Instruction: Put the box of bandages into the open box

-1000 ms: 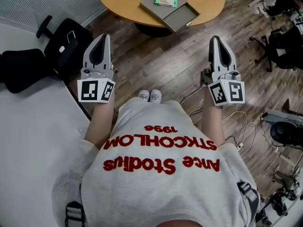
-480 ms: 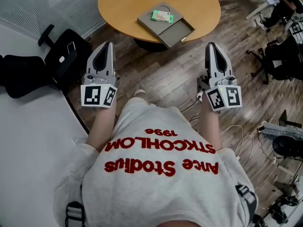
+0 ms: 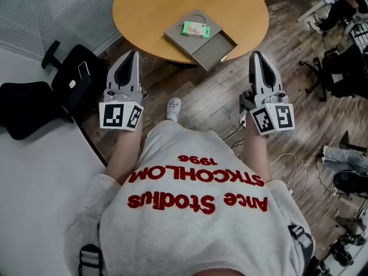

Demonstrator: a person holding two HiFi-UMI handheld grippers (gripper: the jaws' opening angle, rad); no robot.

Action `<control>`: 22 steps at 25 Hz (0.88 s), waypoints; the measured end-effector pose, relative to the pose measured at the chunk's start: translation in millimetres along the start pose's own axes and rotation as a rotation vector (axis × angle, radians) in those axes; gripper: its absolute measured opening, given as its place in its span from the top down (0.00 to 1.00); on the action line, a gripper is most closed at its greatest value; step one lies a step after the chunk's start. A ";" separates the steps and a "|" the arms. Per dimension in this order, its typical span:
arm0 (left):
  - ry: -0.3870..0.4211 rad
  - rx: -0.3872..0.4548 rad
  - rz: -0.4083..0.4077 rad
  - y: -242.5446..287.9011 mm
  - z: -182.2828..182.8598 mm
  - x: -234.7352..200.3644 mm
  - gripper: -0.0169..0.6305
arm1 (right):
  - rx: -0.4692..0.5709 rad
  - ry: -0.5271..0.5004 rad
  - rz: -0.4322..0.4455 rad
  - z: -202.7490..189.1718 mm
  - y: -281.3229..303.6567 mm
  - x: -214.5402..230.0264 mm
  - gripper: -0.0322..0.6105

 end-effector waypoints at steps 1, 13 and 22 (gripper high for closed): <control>-0.006 -0.003 -0.004 9.0 -2.9 -5.6 0.96 | -0.003 -0.002 -0.002 0.9 8.5 2.1 0.94; -0.029 -0.005 -0.072 110.6 -33.4 -64.0 0.96 | 0.005 0.010 -0.065 -3.8 100.0 31.2 0.94; -0.041 0.004 -0.111 166.5 -54.4 -109.3 0.96 | 0.036 0.030 -0.127 -11.6 156.1 45.7 0.94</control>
Point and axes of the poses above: the fingertips, and each gripper's own axes: y forward along the fingers, x to its right, z out of its top, the point moved 10 cm from there along -y, backward along the fingers, and after that the axes turned 10 degrees about y, right-handed, at the moved point
